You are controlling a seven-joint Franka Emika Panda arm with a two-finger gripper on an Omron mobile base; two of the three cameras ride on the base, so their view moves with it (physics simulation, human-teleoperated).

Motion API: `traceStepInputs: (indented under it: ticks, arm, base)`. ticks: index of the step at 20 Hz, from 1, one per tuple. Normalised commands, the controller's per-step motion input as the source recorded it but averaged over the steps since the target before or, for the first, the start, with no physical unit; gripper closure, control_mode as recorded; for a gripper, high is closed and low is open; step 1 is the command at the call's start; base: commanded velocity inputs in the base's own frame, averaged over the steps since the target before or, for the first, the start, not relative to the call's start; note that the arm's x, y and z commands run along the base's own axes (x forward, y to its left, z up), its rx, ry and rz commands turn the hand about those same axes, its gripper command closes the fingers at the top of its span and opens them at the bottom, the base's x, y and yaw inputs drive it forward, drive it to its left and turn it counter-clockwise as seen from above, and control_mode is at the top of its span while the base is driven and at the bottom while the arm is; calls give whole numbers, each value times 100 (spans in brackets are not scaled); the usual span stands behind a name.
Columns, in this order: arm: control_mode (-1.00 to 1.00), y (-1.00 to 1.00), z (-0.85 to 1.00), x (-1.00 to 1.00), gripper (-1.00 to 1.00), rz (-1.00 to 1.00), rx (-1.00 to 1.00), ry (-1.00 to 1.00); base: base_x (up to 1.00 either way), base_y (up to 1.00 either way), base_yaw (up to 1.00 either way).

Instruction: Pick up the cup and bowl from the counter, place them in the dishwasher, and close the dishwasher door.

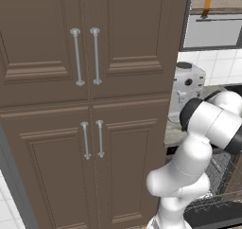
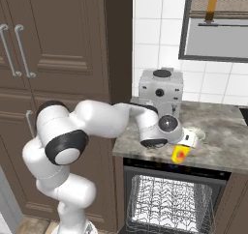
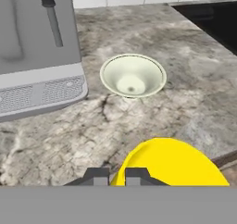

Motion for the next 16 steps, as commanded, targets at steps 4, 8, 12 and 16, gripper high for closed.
traceStepInputs:
  ticks: [4, 8, 12, 16]
  arm:
    - [-100, -11, 8, -12, 100, -27, 24, -10]
    - [-100, -30, 15, -10, 100, -20, 36, -12]
    - [-100, -41, 16, -7, 100, -14, 39, -12]
    - [-100, -33, 2, -19, 100, -9, 28, -10]
  base:
    - [0, 0, 0]
    - [0, 0, 0]
    - [0, 0, 0]
    - [0, 0, 0]
